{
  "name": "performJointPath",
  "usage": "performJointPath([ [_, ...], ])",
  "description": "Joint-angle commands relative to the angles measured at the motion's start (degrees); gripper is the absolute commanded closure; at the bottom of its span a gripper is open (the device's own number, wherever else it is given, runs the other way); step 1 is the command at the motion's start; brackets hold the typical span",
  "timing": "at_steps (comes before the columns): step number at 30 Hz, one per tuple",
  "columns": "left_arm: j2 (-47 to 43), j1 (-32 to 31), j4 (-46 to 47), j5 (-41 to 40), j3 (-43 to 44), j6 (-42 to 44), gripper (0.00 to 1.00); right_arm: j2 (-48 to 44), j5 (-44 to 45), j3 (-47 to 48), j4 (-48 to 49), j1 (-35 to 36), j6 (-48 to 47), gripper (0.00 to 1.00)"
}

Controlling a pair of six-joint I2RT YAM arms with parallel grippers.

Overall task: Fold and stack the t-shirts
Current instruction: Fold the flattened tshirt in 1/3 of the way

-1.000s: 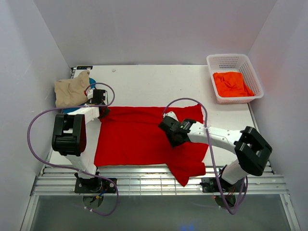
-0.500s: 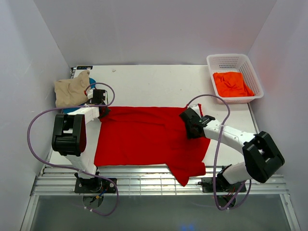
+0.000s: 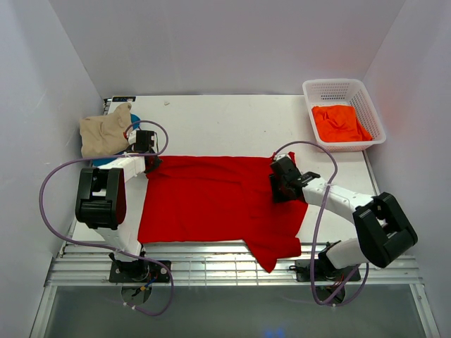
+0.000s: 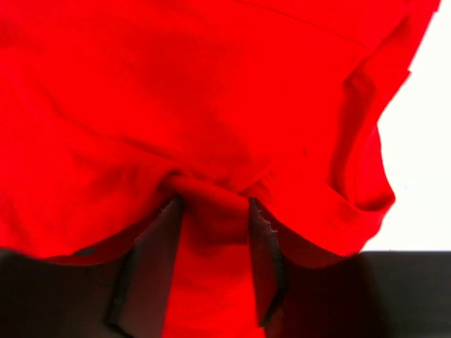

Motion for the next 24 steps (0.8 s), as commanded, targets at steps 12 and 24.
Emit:
performJointPath([
  [12, -3.0, 0.08, -0.73, 0.74, 0.42, 0.36, 1.0, -5.51, -1.08, 3.44, -8.67, -1.06, -0.14, 0.91],
  [24, -2.83, 0.17, -1.26, 1.44, 0.77, 0.36, 1.0, -8.69, -11.53, 1.68, -15.1, -0.97, -1.37, 0.76],
])
